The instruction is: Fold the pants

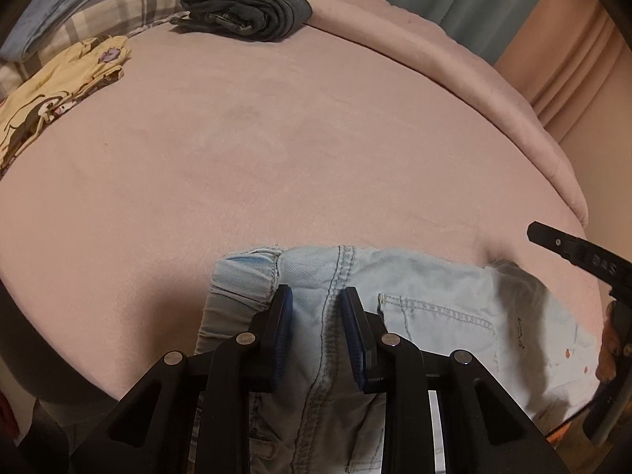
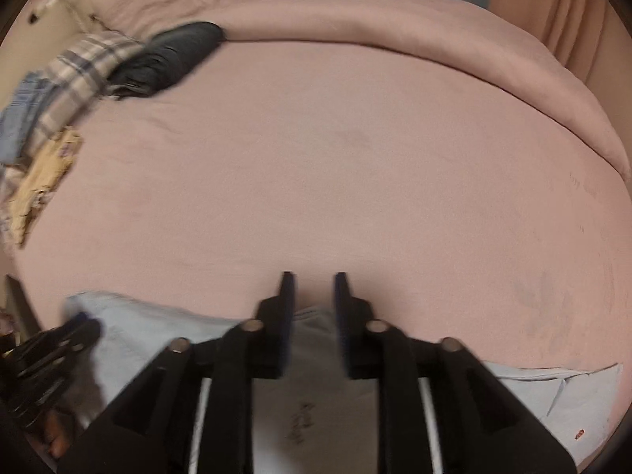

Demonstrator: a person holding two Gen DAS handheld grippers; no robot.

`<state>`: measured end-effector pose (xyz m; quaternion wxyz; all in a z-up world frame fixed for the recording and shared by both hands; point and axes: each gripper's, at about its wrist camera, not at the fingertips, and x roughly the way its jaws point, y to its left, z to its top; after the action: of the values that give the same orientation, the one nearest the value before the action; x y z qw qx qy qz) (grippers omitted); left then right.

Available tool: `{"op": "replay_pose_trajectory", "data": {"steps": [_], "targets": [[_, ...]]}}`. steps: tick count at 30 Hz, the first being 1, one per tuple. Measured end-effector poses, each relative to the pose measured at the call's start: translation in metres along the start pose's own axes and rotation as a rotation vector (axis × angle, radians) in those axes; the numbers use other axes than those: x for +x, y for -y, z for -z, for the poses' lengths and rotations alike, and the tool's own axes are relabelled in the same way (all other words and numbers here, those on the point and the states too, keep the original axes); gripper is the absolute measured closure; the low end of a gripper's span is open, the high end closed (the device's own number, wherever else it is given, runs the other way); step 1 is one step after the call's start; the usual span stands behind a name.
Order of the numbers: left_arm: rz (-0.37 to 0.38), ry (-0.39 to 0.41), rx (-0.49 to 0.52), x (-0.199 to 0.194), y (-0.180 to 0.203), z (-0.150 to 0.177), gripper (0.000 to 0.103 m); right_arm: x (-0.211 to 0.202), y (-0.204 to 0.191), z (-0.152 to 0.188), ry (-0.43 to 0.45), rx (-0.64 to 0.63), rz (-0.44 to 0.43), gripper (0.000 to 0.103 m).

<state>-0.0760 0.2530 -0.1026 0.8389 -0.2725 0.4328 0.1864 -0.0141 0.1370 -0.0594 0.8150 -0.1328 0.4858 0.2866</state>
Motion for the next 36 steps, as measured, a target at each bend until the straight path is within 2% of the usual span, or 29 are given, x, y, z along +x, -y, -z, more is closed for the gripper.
{"op": "replay_pose_trajectory", "data": {"steps": [1,2,5,8,10,14,23,27,30,33,34,35,36], "targets": [[-0.005,0.005,0.003,0.0,0.002,0.0,0.073,0.002,-0.002,0.003,-0.007,-0.01,-0.013,0.067],[-0.01,0.007,0.005,0.0,0.004,0.0,0.073,0.008,-0.003,0.007,-0.022,-0.012,-0.023,0.068],[-0.022,0.009,0.013,0.002,0.007,0.001,0.073,0.048,0.001,0.025,-0.13,0.008,0.003,0.069],[-0.022,0.011,0.022,0.003,0.008,0.001,0.073,0.055,0.002,0.032,-0.087,-0.015,0.027,0.07],[-0.018,0.01,0.017,0.003,0.006,0.001,0.073,0.059,0.005,0.029,-0.099,0.004,0.048,0.069],[-0.013,0.014,0.012,0.003,0.007,0.002,0.073,0.063,0.013,0.025,-0.104,0.04,0.024,0.068],[-0.011,0.015,0.014,0.003,0.007,0.002,0.073,0.061,0.014,0.025,-0.09,0.025,0.034,0.068],[-0.003,0.012,0.0,0.003,0.005,0.001,0.073,0.059,0.019,0.019,-0.106,0.038,0.083,0.068],[0.002,0.012,-0.008,-0.005,0.005,-0.002,0.073,0.041,0.031,0.014,-0.088,0.094,0.028,0.068],[0.079,0.033,-0.034,-0.027,0.001,-0.004,0.073,0.016,0.039,0.009,-0.042,0.087,-0.019,0.066],[0.093,0.049,-0.047,-0.035,-0.003,-0.004,0.072,0.01,0.041,0.007,-0.037,0.082,-0.022,0.064],[0.089,0.06,-0.052,-0.041,-0.006,-0.004,0.065,0.007,0.044,0.006,-0.036,0.08,-0.027,0.062],[0.08,0.07,-0.057,-0.047,-0.01,-0.004,0.054,0.004,0.049,0.005,-0.032,0.09,-0.039,0.058]]}}
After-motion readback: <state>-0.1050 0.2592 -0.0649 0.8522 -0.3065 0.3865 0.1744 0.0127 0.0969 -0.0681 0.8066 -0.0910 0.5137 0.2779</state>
